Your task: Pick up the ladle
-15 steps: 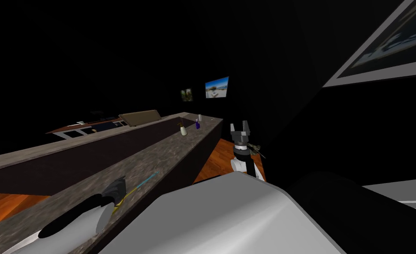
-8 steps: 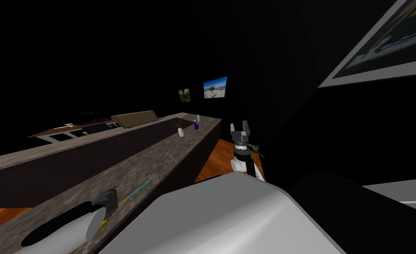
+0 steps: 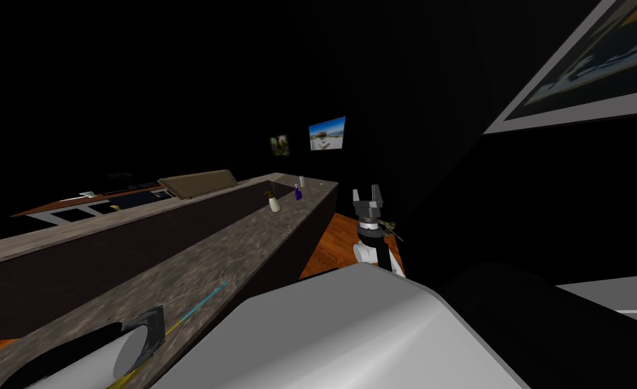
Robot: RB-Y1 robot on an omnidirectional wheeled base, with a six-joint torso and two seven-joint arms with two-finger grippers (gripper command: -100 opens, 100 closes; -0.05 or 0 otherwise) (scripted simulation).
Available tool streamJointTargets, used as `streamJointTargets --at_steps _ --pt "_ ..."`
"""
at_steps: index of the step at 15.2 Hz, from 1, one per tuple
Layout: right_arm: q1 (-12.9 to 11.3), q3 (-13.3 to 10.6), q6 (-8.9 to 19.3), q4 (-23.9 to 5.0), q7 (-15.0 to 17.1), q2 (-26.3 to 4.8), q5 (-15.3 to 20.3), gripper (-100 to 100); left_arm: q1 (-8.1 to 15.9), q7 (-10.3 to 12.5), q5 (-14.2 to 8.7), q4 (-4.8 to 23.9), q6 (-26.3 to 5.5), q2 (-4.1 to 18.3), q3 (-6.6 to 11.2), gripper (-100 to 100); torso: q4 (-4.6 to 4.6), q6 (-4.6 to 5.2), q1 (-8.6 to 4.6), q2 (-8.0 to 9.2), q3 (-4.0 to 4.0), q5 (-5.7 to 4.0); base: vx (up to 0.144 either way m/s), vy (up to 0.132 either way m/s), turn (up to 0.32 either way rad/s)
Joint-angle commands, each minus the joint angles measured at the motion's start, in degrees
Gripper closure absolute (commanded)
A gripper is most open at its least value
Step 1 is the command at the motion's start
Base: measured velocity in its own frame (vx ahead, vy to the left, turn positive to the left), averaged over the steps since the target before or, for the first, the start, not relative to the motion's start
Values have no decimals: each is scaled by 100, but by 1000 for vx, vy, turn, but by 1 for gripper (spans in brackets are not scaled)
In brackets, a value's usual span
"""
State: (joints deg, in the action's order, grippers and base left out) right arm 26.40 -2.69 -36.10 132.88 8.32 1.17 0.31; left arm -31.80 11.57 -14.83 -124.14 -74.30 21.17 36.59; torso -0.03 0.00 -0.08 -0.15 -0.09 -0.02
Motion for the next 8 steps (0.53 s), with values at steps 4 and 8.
streamJointTargets --at_steps 4,8 --pt "0 0 0 0 0 0 0 0 -12 72 -48 54 -572 -42 192 -100 -2 0 1 -7 -5 1 58 -4 -52" --pt "0 0 0 0 0 0 0 0 -27 140 -103 93 -1045 -84 391 -100 0 -1 3 3 1 1 37 1 -38"
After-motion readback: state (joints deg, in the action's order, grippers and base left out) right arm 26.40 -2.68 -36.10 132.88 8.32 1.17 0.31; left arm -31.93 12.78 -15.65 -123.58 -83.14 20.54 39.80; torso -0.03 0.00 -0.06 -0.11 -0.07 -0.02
